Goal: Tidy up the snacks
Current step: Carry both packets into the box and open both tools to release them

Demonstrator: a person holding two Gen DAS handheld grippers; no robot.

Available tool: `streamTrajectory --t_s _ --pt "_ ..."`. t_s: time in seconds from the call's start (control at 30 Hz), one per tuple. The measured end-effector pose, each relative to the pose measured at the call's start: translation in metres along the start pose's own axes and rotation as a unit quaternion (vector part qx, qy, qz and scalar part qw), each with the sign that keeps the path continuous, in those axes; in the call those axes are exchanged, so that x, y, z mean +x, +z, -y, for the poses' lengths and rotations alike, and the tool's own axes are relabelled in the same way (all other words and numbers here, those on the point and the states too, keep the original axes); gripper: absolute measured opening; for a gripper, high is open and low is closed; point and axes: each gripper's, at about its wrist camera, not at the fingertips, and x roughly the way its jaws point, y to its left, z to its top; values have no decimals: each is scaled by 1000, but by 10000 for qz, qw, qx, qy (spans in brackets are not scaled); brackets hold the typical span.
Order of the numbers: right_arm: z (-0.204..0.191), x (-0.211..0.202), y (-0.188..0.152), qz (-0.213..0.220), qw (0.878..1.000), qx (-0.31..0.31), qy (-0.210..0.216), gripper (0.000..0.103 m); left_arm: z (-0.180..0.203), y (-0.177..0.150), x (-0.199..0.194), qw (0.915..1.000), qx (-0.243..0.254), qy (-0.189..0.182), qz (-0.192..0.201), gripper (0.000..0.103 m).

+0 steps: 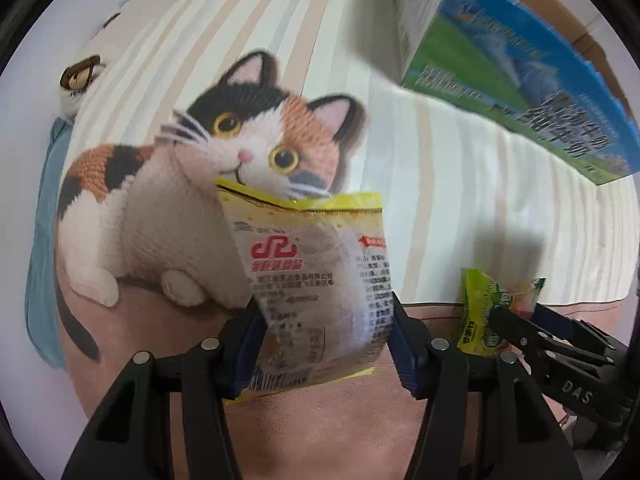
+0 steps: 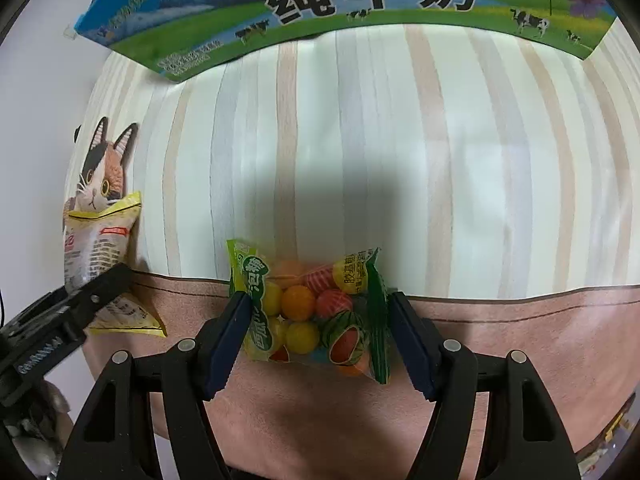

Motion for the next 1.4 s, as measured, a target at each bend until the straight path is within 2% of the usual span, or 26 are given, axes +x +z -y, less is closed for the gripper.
streamTrajectory --t_s 0.27,0.4,0.43,0.73,1.0,1.3,1.4 --pt "-17 10 2 -37 9997 -89 -224 76 0 -3 12 10000 -54 64 30 55" --pt "-27 14 0 19 9994 -169 -314 74 8 -9 12 9999 -82 46 132 52" --pt "-35 17 -3 48 9993 -197 -322 73 6 -10 11 9998 -59 44 170 49" --pt "-28 4 -27 226 9995 -199 28 67 31 -31 -17 9995 151 -129 234 46" --pt "-2 -44 -45 489 9976 -70 488 66 61 -38 -58 9971 302 -541 444 46" --pt "38 -130 -41 1150 9883 164 989 66 96 7 -126 9860 654 -1246 896 46" --pt "48 -166 -23 1443 9825 308 1140 66 109 32 -152 9805 806 -1503 979 46"
